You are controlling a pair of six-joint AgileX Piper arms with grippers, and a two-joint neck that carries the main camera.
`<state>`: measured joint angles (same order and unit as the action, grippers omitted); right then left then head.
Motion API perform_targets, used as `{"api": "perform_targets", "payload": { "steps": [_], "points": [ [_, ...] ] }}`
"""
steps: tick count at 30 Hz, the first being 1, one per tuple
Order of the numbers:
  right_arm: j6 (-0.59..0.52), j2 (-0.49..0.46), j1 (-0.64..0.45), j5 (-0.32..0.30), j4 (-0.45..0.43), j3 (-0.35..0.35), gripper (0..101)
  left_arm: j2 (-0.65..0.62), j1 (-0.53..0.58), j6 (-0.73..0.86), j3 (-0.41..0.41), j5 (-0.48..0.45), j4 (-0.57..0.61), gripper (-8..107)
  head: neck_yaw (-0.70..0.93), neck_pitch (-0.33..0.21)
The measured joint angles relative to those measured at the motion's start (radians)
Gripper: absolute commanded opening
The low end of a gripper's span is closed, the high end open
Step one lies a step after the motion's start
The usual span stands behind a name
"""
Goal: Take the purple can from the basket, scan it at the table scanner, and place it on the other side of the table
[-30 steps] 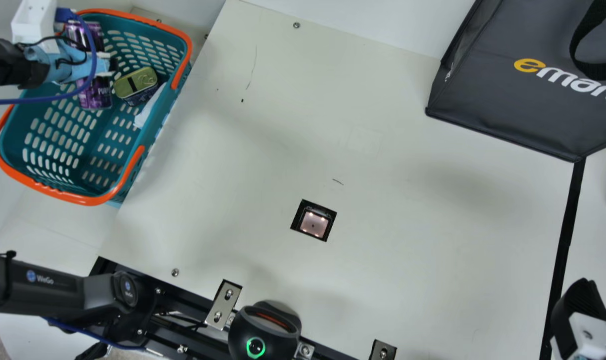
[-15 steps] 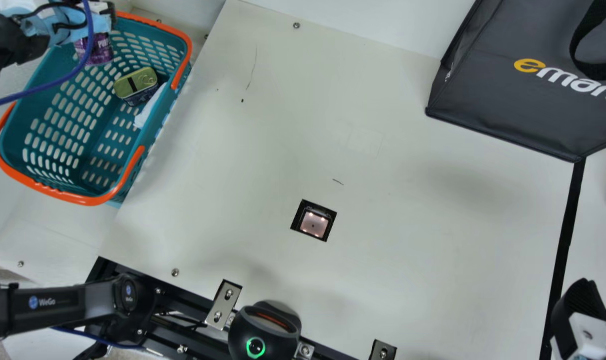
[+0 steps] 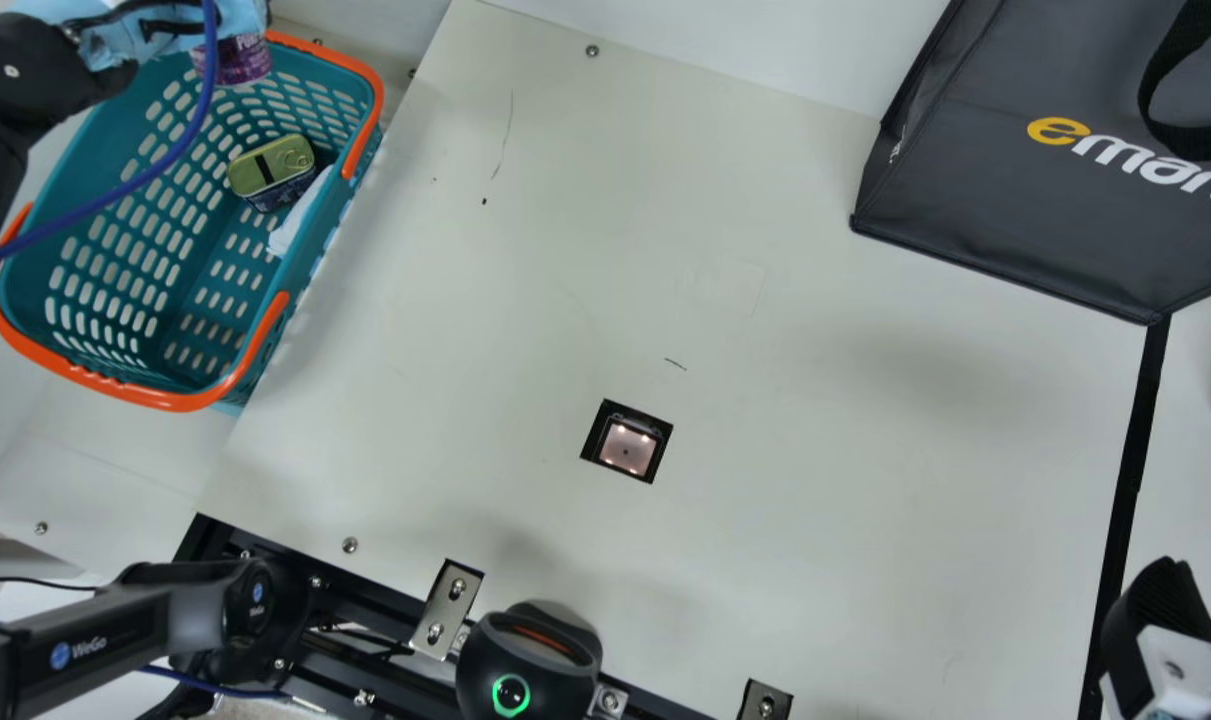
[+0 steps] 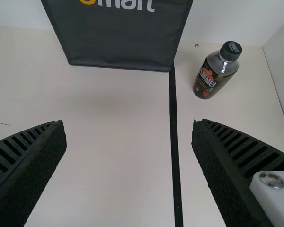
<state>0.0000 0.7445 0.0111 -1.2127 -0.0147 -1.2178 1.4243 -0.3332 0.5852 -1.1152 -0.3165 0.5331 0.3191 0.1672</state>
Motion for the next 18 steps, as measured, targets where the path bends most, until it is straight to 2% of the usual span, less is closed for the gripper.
{"api": "perform_targets", "payload": {
  "steps": [14, 18],
  "points": [
    [0.000, 0.000, 0.000, 0.000, 0.000, 0.000, 95, -0.132, 0.192, -0.156, 0.058, -0.002, -0.089, -8, -0.002, 0.000],
    [0.000, 0.000, 0.000, 0.000, 0.000, 0.000, 95, -0.139, 0.205, -0.163, 0.058, -0.013, -0.092, -8, 0.000, 0.000]
  ]
}}
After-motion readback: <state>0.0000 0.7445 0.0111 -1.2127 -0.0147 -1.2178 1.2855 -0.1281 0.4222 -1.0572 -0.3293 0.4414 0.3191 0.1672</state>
